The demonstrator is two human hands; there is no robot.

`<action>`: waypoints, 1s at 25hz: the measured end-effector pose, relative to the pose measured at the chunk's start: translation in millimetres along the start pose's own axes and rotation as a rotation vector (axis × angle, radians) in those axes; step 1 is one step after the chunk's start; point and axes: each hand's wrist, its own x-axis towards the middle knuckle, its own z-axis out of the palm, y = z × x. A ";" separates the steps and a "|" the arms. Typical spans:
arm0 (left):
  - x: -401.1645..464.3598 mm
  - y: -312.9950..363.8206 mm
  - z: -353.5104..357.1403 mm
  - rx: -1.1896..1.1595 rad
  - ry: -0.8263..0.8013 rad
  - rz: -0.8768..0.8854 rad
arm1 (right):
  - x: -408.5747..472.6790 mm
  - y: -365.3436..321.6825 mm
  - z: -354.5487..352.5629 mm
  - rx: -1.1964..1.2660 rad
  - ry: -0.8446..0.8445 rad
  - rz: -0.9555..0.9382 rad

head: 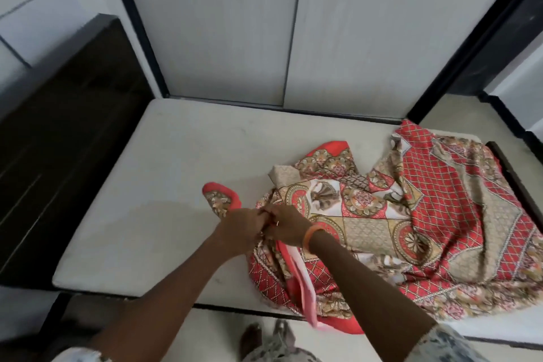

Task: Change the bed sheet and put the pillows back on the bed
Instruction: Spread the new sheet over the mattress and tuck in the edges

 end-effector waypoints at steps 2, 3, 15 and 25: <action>-21.4 -18.7 1.9 0.046 0.092 -0.051 | 12.4 -14.9 12.9 -0.075 -0.045 -0.034; -29.1 -28.0 -1.7 0.066 0.079 -0.153 | 18.6 -23.5 17.9 -0.102 -0.054 -0.055; -219.6 -177.0 -19.7 0.185 0.297 -1.117 | 93.9 -98.5 123.9 -0.192 -0.650 -0.247; -307.4 -277.1 115.2 0.008 -0.506 -0.740 | 238.8 -117.0 230.3 -0.222 -0.737 0.332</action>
